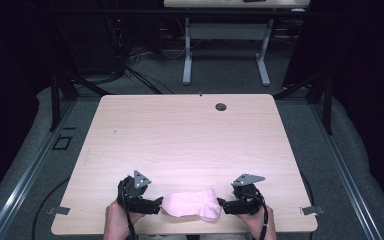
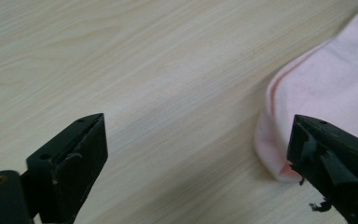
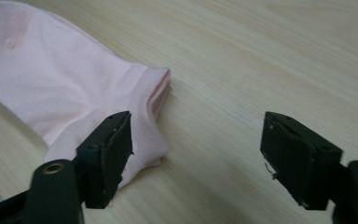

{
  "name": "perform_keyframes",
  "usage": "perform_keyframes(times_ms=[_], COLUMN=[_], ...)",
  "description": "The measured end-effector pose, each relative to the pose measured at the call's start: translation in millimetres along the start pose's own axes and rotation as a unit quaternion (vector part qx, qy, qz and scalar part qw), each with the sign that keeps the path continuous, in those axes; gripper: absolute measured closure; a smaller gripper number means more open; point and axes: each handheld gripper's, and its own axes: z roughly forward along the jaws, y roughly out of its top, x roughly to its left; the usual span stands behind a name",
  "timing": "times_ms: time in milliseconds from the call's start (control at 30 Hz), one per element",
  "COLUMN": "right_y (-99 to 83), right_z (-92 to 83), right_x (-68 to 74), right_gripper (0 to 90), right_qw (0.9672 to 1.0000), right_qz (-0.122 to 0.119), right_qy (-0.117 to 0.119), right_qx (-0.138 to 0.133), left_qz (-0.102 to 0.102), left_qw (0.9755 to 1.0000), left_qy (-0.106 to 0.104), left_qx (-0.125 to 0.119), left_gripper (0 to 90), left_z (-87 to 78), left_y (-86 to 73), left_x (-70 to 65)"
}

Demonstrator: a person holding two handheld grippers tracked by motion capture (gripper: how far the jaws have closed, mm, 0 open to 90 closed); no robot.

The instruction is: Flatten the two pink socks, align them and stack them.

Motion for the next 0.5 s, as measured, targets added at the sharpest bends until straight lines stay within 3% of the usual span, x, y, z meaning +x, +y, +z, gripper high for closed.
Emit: perform_keyframes(times_ms=[233, 333, 500], right_y=[-7.5, -13.3, -24.7], right_z=[-12.3, -15.8, -18.3], right_x=[-24.1, -35.8, -55.9], right_gripper=[0.7, 0.0, 0.0], right_qw=[0.9994, 0.9987, 0.9967], right_qz=[0.024, 0.034, 0.051], right_qy=[-0.022, -0.038, -0.063], right_qx=[-0.008, -0.007, -0.002], left_qz=[-0.050, -0.073, -0.091], left_qw=[0.9979, 0.9958, 0.9938], left_qy=[0.028, 0.041, 0.060], left_qx=[-0.032, -0.036, -0.022], left_gripper=[0.1, 0.1, 0.1], left_z=[-8.6, -7.1, 3.6], left_y=[-18.8, -30.7, -46.0], left_x=[29.4, 44.3, 62.4])
